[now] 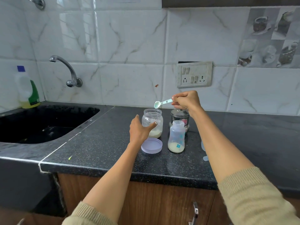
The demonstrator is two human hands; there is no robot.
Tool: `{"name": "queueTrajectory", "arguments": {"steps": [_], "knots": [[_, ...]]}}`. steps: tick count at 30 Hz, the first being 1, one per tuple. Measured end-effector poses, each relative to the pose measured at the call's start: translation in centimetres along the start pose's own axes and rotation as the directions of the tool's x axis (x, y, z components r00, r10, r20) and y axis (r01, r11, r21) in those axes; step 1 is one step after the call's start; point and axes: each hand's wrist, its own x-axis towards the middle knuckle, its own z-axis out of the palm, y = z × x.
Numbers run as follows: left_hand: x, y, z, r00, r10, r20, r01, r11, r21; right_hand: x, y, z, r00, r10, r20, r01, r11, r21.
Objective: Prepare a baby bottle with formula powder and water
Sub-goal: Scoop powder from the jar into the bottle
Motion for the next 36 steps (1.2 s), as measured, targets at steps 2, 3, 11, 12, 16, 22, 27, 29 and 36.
{"name": "queueTrajectory", "arguments": {"steps": [2, 3, 11, 12, 16, 22, 27, 29, 36], "knots": [[0.5, -0.2, 0.2, 1.000, -0.005, 0.011, 0.005, 1.000, -0.005, 0.7, 0.2, 0.9, 1.000, 0.029, 0.004, -0.029, 1.000, 0.009], [0.8, -0.2, 0.3, 1.000, -0.005, 0.017, 0.006, 1.000, -0.010, 1.0, 0.3, 1.3, 0.999, 0.042, 0.010, -0.042, 0.999, 0.010], [2.0, -1.0, 0.9, 0.998, 0.065, 0.009, -0.065, 0.998, -0.012, 2.1, 1.5, 4.2, 0.990, 0.126, 0.065, -0.119, 0.988, -0.097], [2.0, -1.0, 0.9, 0.997, 0.082, 0.002, -0.082, 0.997, -0.014, 2.0, 1.6, 4.5, 0.989, 0.132, 0.072, -0.124, 0.986, -0.112], [1.7, -1.0, 0.8, 0.993, 0.120, -0.012, -0.120, 0.992, -0.040, 1.9, 2.1, 5.4, 0.989, 0.135, 0.069, -0.120, 0.975, -0.185], [1.7, -1.1, 0.8, 0.994, 0.108, 0.001, -0.108, 0.994, -0.022, 2.1, 2.2, 5.8, 0.995, 0.093, 0.043, -0.063, 0.884, -0.463], [1.4, -0.8, 0.7, 0.996, 0.088, 0.004, -0.088, 0.996, -0.024, 1.9, 2.4, 6.5, 0.996, 0.041, 0.076, 0.006, 0.848, -0.530], [1.4, -0.8, 0.7, 0.996, 0.090, 0.004, -0.090, 0.996, -0.014, 1.9, 2.4, 6.5, 0.996, 0.033, 0.085, 0.020, 0.835, -0.550], [1.2, -0.6, 0.6, 0.997, 0.080, 0.017, -0.080, 0.997, -0.017, 1.4, 2.4, 6.4, 0.991, 0.006, 0.135, 0.075, 0.804, -0.589]]}}
